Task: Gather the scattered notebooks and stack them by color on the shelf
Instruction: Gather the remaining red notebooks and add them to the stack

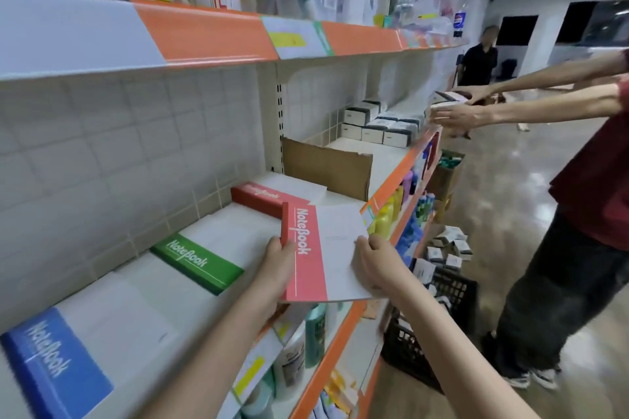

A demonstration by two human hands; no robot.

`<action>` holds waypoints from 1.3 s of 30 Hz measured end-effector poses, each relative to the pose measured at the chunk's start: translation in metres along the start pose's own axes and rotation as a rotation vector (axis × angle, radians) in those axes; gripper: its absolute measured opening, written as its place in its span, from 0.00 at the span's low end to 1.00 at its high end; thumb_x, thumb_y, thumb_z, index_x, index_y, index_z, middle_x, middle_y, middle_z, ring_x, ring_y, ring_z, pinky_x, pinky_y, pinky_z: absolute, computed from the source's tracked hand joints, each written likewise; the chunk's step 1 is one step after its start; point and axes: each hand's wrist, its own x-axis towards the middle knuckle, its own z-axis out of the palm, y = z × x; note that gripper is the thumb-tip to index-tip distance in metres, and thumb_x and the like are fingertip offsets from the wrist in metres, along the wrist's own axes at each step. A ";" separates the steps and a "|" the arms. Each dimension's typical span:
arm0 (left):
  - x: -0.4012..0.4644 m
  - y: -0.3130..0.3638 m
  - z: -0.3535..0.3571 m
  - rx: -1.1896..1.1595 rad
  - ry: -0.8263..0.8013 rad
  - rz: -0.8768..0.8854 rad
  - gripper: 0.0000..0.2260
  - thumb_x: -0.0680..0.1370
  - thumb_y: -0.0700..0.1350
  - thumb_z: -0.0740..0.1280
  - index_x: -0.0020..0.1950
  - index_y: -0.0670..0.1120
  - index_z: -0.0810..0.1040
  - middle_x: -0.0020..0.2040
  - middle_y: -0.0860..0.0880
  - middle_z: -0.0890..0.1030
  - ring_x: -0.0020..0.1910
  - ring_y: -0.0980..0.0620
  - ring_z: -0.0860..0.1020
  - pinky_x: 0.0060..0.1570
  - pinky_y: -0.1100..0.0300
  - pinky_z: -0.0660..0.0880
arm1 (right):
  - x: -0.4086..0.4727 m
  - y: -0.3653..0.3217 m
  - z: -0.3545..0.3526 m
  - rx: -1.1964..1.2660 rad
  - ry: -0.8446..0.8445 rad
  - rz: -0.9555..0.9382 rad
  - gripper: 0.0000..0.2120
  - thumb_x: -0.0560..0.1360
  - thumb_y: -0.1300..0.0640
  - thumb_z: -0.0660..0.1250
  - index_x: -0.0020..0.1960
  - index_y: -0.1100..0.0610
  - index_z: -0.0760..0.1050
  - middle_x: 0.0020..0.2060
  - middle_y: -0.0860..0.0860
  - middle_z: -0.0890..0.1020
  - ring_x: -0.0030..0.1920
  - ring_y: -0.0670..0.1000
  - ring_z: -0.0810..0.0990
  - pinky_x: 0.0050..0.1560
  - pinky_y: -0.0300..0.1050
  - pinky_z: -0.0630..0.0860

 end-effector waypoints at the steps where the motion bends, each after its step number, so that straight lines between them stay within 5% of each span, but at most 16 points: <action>1: 0.007 0.001 0.000 0.009 0.012 0.002 0.13 0.81 0.51 0.58 0.59 0.44 0.70 0.51 0.44 0.81 0.47 0.45 0.81 0.44 0.54 0.78 | 0.010 -0.001 0.001 0.020 -0.012 -0.005 0.14 0.82 0.54 0.51 0.39 0.58 0.62 0.33 0.51 0.66 0.33 0.49 0.65 0.33 0.43 0.61; 10: 0.071 0.016 -0.002 -0.070 0.172 -0.025 0.15 0.82 0.52 0.56 0.64 0.45 0.69 0.53 0.45 0.81 0.48 0.47 0.81 0.40 0.58 0.77 | 0.110 -0.017 0.020 -0.039 -0.138 -0.155 0.18 0.82 0.55 0.51 0.34 0.56 0.57 0.32 0.50 0.65 0.31 0.45 0.62 0.34 0.48 0.52; 15: 0.107 0.028 0.006 -0.147 0.315 -0.060 0.13 0.82 0.53 0.56 0.62 0.47 0.68 0.51 0.46 0.81 0.47 0.47 0.82 0.40 0.58 0.78 | 0.174 -0.029 0.027 -0.029 -0.268 -0.266 0.18 0.82 0.55 0.52 0.34 0.55 0.56 0.31 0.49 0.63 0.31 0.46 0.61 0.29 0.42 0.56; 23: 0.156 0.049 0.016 -0.211 0.524 -0.048 0.12 0.82 0.44 0.54 0.49 0.42 0.76 0.44 0.43 0.83 0.41 0.45 0.81 0.46 0.56 0.76 | 0.263 -0.042 0.032 -0.013 -0.442 -0.373 0.15 0.81 0.53 0.55 0.37 0.57 0.61 0.32 0.49 0.65 0.31 0.46 0.63 0.31 0.41 0.58; 30: 0.184 0.055 0.012 -0.186 0.642 -0.081 0.13 0.82 0.41 0.56 0.40 0.41 0.75 0.37 0.43 0.80 0.36 0.46 0.78 0.37 0.59 0.70 | 0.312 -0.061 0.044 -0.182 -0.488 -0.506 0.19 0.80 0.52 0.58 0.31 0.53 0.60 0.28 0.47 0.67 0.28 0.45 0.66 0.26 0.38 0.58; 39: 0.199 0.042 0.017 0.097 0.838 -0.033 0.14 0.81 0.41 0.60 0.46 0.32 0.79 0.46 0.36 0.83 0.43 0.42 0.80 0.42 0.57 0.71 | 0.326 -0.068 0.067 -0.335 -0.379 -0.663 0.12 0.81 0.52 0.58 0.42 0.58 0.68 0.44 0.58 0.81 0.42 0.58 0.78 0.37 0.43 0.67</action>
